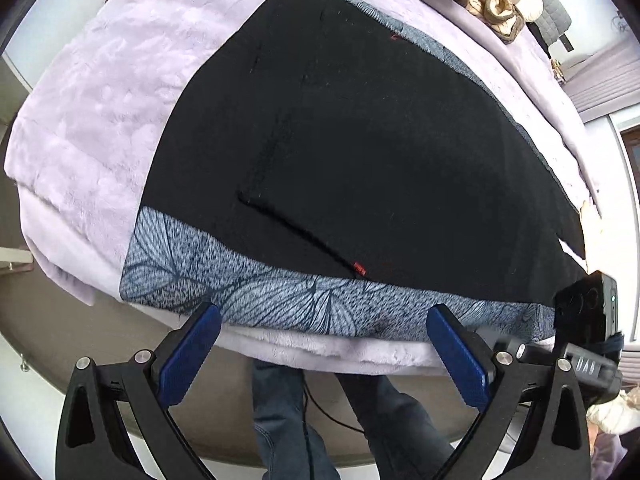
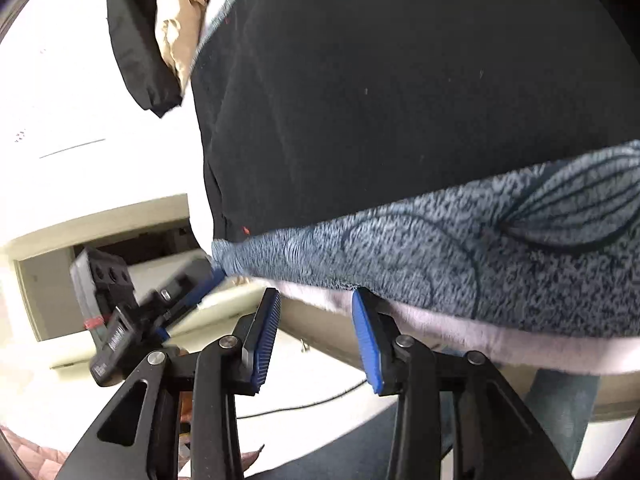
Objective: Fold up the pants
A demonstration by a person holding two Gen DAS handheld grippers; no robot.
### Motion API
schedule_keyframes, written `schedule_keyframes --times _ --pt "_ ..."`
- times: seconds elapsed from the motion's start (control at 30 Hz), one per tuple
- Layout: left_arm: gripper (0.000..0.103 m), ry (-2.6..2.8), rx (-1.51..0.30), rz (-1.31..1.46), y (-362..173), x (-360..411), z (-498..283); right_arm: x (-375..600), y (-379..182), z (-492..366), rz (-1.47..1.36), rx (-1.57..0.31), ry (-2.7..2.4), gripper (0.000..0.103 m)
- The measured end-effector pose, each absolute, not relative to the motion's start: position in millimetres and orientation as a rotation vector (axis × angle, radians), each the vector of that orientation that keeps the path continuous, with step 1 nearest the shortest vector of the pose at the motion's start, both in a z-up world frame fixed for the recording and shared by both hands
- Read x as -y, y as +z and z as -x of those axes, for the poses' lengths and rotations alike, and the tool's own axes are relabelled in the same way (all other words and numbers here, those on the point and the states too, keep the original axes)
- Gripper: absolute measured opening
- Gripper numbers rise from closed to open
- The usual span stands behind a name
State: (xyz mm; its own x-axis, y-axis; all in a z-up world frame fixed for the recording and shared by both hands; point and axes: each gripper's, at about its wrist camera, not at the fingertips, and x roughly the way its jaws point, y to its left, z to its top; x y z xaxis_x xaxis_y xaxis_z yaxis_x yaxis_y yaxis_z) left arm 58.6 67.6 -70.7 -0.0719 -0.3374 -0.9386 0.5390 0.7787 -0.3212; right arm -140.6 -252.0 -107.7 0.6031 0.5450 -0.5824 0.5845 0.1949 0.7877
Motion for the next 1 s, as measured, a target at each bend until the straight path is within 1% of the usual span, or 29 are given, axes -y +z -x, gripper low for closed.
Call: schedule_keyframes --times 0.1,0.23,0.4,0.47,0.6,0.83,0.93,1.0 --pt "0.103 -0.715 -1.502 -0.14 -72.0 -73.3 -59.3 256.4 -112.7 151.9 -1.493 -0.961 -0.088 0.042" --pt "0.103 -0.719 -1.504 -0.12 -70.8 -81.7 -58.8 254.3 -121.0 164.7 -1.467 -0.974 -0.116 0.042" --pt "0.103 -0.702 -1.538 -0.135 -72.7 -74.2 -57.9 265.4 -124.7 169.1 -1.599 -0.809 -0.128 0.042" --pt "0.103 -0.702 -1.529 -0.125 -69.5 -76.4 -60.9 265.3 -122.4 171.7 -1.602 -0.784 -0.104 0.043" --pt "0.103 -0.687 -1.524 -0.123 -70.6 -76.3 -65.2 252.3 -128.7 166.2 -1.566 -0.89 -0.065 0.043" --pt "0.103 -0.681 -1.534 -0.13 -71.4 -75.2 -62.2 237.5 -141.8 114.8 -1.602 -0.893 0.037 0.043" --pt "0.103 -0.716 -1.563 -0.058 -72.0 -76.7 -59.6 242.5 -120.9 108.2 -1.581 -0.826 0.08 0.042" --pt "0.103 -0.745 -1.613 0.055 -76.7 -76.3 -60.4 247.6 -104.3 104.9 -1.554 -0.802 0.107 0.042"
